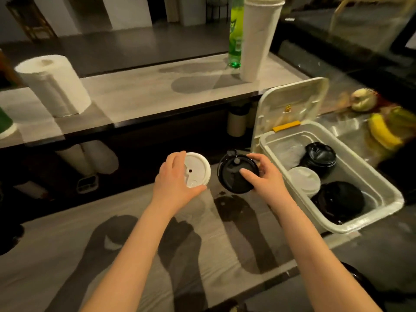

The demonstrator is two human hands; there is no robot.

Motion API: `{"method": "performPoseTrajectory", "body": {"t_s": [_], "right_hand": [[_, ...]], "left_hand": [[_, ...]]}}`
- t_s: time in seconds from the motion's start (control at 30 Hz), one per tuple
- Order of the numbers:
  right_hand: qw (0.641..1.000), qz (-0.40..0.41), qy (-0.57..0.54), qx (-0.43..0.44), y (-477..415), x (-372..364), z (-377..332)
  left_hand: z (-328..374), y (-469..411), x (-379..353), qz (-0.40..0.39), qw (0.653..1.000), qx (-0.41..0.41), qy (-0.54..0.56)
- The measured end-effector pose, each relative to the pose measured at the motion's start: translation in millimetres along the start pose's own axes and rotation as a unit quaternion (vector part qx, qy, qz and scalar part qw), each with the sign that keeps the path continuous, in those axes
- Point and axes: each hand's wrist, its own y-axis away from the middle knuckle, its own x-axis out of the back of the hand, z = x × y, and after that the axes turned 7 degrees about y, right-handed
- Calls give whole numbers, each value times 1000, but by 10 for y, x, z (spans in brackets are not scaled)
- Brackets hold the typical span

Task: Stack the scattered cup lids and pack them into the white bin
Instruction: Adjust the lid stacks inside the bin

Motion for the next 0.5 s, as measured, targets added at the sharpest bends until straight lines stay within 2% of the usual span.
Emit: {"method": "performPoseTrajectory", "body": {"t_s": [0.17,0.27,0.4,0.5], "right_hand": [[1000,4,5,-1,-164,533,78],[999,32,18,1,-191,788,61],[998,57,18,3,-171,1056,96],[994,88,69,-16,-165,1264,195]], "left_hand": [[417,-151,-293,0,1000,-6,6],[600,-202,-381,-11,1000,-16,14],[799,-260,-492,-8,998,-63,24],[919,-296,-577,-24,995,-93,34]]}}
